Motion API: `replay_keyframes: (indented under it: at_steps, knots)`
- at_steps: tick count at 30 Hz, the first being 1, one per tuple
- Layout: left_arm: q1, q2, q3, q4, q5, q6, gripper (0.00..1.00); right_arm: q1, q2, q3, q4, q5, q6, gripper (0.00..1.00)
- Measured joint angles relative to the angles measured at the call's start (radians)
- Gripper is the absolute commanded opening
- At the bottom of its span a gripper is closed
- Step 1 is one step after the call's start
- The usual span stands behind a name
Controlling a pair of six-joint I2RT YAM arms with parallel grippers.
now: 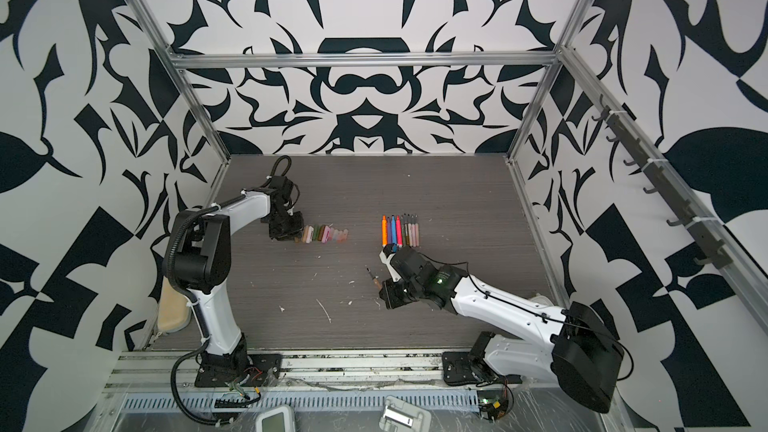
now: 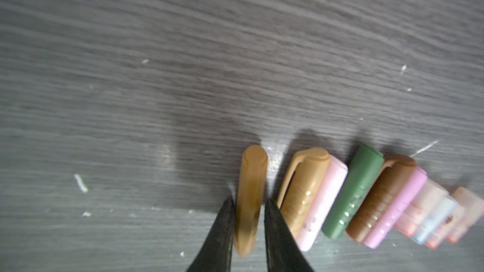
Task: Open the pen caps
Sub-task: 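Lower the tan cap into the cap row with the left gripper while the right withdraws, then carry the uncapped tan fountain pen to the pen row with the right gripper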
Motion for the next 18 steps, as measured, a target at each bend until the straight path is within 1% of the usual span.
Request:
replay_keyframes:
  at_steps: [7, 13, 16, 18]
  knots:
    - [0.000, -0.009, 0.008, -0.014, 0.002, 0.000, 0.24, 0.000, 0.000, 0.000, 0.000, 0.000, 0.000, 0.00]
    - [0.006, -0.061, 0.044, -0.038, 0.007, 0.000, 0.24, 0.000, 0.000, 0.000, 0.000, 0.000, 0.000, 0.00]
    - [0.014, -0.082, 0.053, -0.045, 0.005, 0.000, 0.21, 0.000, 0.000, 0.000, 0.000, 0.000, 0.000, 0.00]
    - [0.021, -0.087, 0.053, -0.051, -0.001, 0.003, 0.17, 0.000, 0.000, 0.000, 0.000, 0.000, 0.000, 0.00]
